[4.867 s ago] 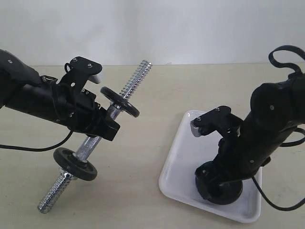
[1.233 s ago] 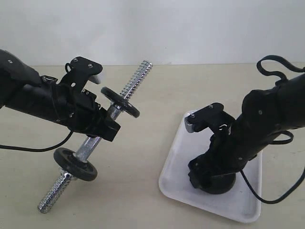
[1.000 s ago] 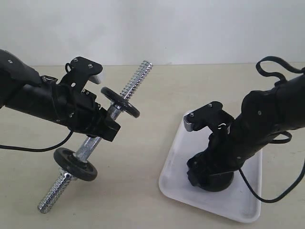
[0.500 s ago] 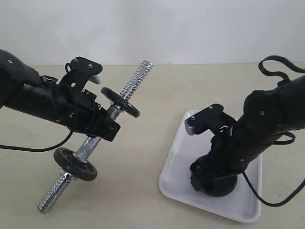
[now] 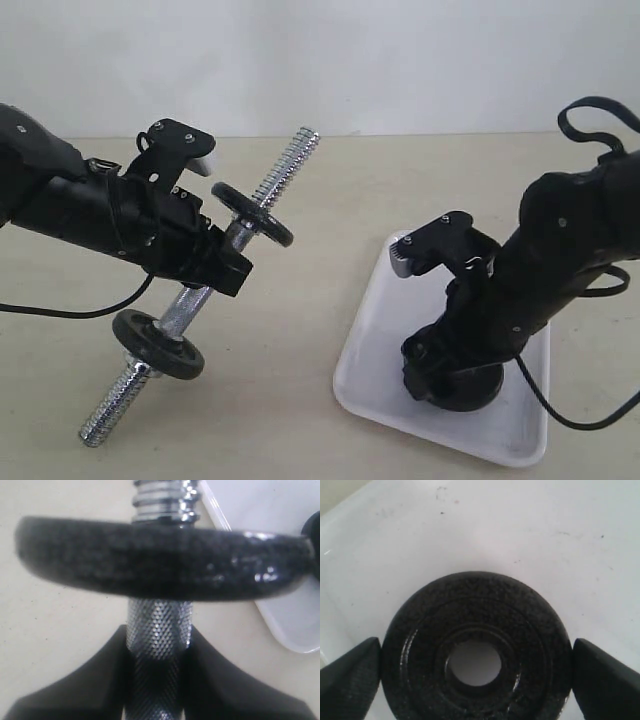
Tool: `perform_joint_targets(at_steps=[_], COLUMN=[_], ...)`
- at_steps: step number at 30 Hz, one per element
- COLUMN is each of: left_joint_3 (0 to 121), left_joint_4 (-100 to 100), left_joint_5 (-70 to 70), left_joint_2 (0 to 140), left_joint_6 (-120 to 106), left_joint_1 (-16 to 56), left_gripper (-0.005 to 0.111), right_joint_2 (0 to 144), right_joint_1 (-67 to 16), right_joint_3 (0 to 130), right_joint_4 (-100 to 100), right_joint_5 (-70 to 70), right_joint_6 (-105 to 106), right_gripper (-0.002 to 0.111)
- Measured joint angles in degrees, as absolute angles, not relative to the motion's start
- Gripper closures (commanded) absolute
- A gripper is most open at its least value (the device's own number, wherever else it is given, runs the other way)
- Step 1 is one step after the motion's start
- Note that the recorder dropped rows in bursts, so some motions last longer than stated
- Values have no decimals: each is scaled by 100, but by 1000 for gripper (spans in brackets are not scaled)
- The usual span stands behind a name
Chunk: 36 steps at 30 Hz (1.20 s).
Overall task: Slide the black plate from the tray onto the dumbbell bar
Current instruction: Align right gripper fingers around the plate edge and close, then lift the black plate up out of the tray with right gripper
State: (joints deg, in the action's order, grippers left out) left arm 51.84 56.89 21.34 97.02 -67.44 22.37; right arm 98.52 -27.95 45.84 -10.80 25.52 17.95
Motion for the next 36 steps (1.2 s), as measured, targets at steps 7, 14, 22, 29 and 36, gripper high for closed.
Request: perform_joint_targets(at_steps=[7, 14, 22, 29, 36], left_joint_3=[5184, 5184, 5184, 5184, 5184], left_joint_4=[5689, 5689, 5610, 5610, 5610], left_joint_5=[2134, 2134, 2157, 2157, 2178], left_joint_2=[9702, 9702, 9702, 9702, 9702], left_joint_6=[-6744, -6744, -6744, -6744, -6744], left_joint_1=[2237, 2237, 2239, 2239, 2239], left_gripper=[102, 102, 102, 102, 102], right_joint_2=[9852, 9852, 9852, 9852, 9852], right_joint_1=[-2795, -2795, -2795, -1358, -739], right_joint_3=[4925, 5637, 6182, 6620, 7039], right_joint_4=[-1052, -1040, -1054, -3205, -3989], right_joint_5=[2825, 3383, 3780, 4761, 5484], right_joint_6=[1795, 1968, 2125, 3777, 4512], right_gripper=[108, 108, 108, 108, 108])
